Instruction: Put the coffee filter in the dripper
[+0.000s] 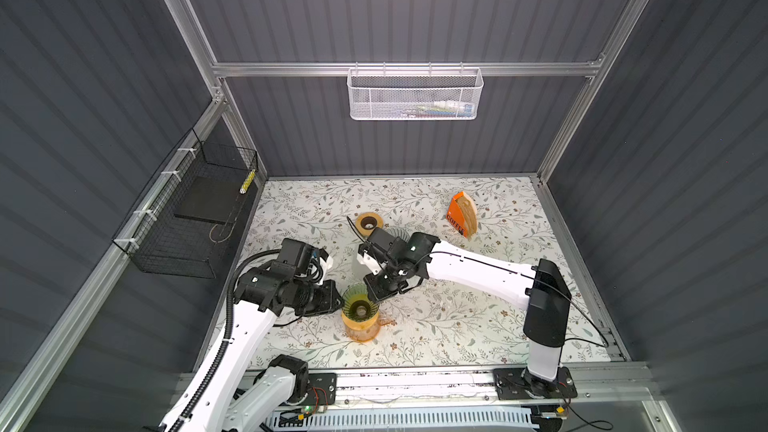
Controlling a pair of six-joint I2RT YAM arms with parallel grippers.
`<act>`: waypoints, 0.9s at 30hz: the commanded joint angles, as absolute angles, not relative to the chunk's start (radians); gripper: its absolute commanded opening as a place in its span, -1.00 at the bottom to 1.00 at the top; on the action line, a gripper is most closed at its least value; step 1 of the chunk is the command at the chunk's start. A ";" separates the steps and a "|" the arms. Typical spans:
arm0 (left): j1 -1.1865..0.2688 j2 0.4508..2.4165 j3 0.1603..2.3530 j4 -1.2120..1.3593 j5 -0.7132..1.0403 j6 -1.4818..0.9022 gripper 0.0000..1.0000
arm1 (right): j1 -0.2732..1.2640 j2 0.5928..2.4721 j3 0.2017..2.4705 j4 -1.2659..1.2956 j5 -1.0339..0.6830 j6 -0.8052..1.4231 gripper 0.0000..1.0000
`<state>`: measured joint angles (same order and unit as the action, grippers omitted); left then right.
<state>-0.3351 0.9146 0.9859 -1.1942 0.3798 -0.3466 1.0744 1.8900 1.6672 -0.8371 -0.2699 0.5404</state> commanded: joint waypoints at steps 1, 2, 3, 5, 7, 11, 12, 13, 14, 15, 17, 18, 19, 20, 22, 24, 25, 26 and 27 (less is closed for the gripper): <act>-0.341 0.916 0.976 -1.217 0.405 -0.322 -0.61 | 1.080 1.902 1.654 -0.833 -0.269 0.553 -1.00; -0.341 0.917 0.975 -1.215 0.405 -0.322 -0.62 | 1.080 1.903 1.654 -0.832 -0.266 0.552 -1.00; -0.340 0.917 0.974 -1.215 0.403 -0.322 -0.64 | 1.080 1.904 1.655 -0.833 -0.263 0.551 -1.00; -0.341 0.921 0.970 -1.212 0.408 -0.322 -0.66 | 1.080 1.902 1.654 -0.833 -0.258 0.551 -1.00; -0.341 0.925 0.968 -1.212 0.409 -0.322 -0.69 | 1.079 1.902 1.654 -0.834 -0.256 0.551 -1.00; -0.340 0.933 0.960 -1.212 0.411 -0.320 -0.79 | 1.078 1.906 1.648 -0.825 -0.259 0.556 -1.00; -0.341 0.935 0.958 -1.210 0.411 -0.319 -0.81 | 1.080 1.906 1.648 -0.825 -0.259 0.557 -1.00; -0.341 0.937 0.955 -1.210 0.410 -0.319 -0.82 | 1.079 1.908 1.645 -0.824 -0.259 0.557 -1.00; -0.341 0.938 0.954 -1.209 0.409 -0.319 -0.83 | 1.079 1.910 1.646 -0.824 -0.259 0.558 -1.00; -0.340 0.939 0.952 -1.207 0.409 -0.320 -0.84 | 1.079 1.911 1.645 -0.824 -0.259 0.559 -1.00; -0.341 0.942 0.950 -1.206 0.408 -0.321 -0.85 | 1.080 1.913 1.642 -0.821 -0.258 0.560 -1.00; -0.341 0.943 0.948 -1.205 0.408 -0.319 -0.86 | 1.079 1.914 1.641 -0.820 -0.258 0.560 -1.00; -0.340 0.946 0.947 -1.204 0.408 -0.319 -0.87 | 1.080 1.914 1.640 -0.819 -0.256 0.560 -1.00; -0.341 0.949 0.946 -1.204 0.408 -0.319 -0.88 | 1.080 1.915 1.639 -0.818 -0.256 0.560 -1.00; -0.340 0.954 0.943 -1.202 0.407 -0.318 -0.89 | 1.079 1.917 1.638 -0.818 -0.254 0.560 -1.00; -0.341 0.958 0.940 -1.201 0.405 -0.318 -0.91 | 1.079 1.920 1.637 -0.818 -0.254 0.560 -1.00; -0.340 0.959 0.939 -1.201 0.405 -0.320 -0.91 | 1.080 1.920 1.638 -0.818 -0.253 0.562 -1.00; -0.341 0.960 0.936 -1.201 0.405 -0.319 -0.92 | 1.079 1.921 1.637 -0.817 -0.253 0.561 -1.00; -0.341 0.962 0.935 -1.201 0.403 -0.320 -0.92 | 1.079 1.922 1.638 -0.817 -0.253 0.562 -1.00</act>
<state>-0.3344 0.9428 0.9592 -1.1801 0.3939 -0.3424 1.0771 1.8954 1.6531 -0.8310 -0.2623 0.5503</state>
